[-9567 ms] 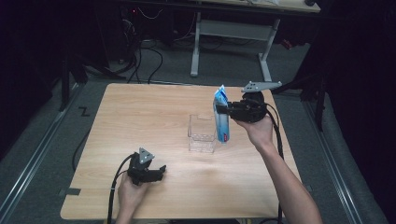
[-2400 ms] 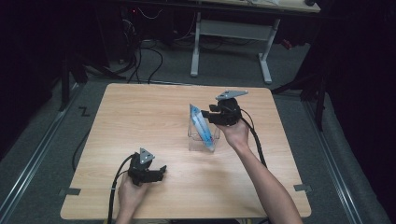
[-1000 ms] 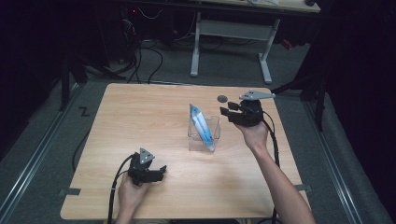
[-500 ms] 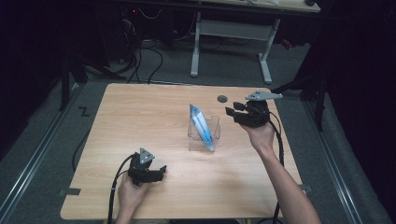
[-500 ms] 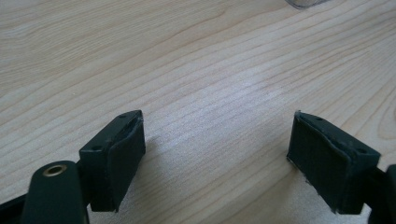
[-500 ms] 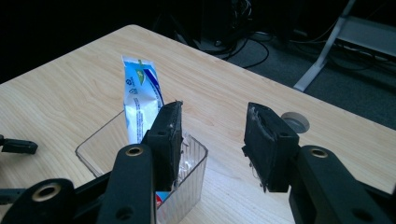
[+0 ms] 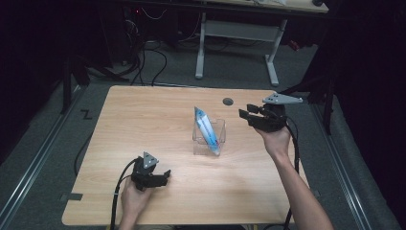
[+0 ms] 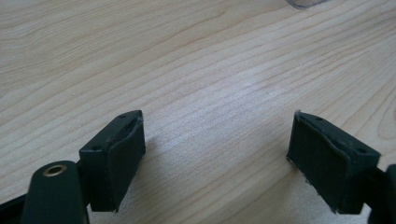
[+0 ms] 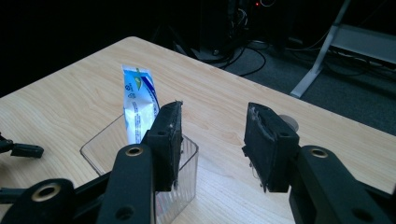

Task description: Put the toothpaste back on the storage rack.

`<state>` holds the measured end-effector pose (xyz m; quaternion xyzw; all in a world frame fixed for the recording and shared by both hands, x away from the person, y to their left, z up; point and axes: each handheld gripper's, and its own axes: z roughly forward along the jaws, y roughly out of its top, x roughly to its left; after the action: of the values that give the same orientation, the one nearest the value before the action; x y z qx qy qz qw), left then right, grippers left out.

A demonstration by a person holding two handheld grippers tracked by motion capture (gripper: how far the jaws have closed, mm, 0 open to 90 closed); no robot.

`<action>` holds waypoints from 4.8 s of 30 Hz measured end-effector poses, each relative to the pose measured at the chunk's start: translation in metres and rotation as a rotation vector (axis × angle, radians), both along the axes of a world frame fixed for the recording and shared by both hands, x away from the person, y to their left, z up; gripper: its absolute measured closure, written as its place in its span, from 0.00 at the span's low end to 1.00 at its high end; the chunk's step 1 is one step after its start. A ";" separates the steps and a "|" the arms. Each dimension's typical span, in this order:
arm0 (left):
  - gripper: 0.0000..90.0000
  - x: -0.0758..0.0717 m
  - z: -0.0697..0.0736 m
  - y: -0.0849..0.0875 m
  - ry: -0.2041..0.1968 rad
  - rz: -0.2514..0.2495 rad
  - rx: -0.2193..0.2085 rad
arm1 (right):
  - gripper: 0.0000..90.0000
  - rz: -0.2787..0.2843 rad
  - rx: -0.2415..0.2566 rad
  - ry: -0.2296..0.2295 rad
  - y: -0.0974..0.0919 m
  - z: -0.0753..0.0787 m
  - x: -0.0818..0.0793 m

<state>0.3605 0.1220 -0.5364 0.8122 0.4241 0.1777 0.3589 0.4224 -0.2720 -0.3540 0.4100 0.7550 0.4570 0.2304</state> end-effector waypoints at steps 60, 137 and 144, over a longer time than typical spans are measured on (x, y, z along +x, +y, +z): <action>0.21 0.000 0.000 0.000 0.000 0.000 -0.001 | 0.61 -0.001 0.009 -0.055 -0.028 0.020 -0.035; 0.21 0.000 0.000 0.000 -0.002 0.003 -0.002 | 0.58 -0.093 0.141 0.061 -0.083 -0.066 -0.079; 0.21 0.000 0.000 0.000 -0.002 0.003 -0.002 | 0.58 -0.094 0.142 0.087 -0.080 -0.080 -0.080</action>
<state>0.3605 0.1217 -0.5366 0.8112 0.4251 0.1786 0.3597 0.3428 -0.3523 -0.4344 0.4796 0.7099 0.4800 0.1888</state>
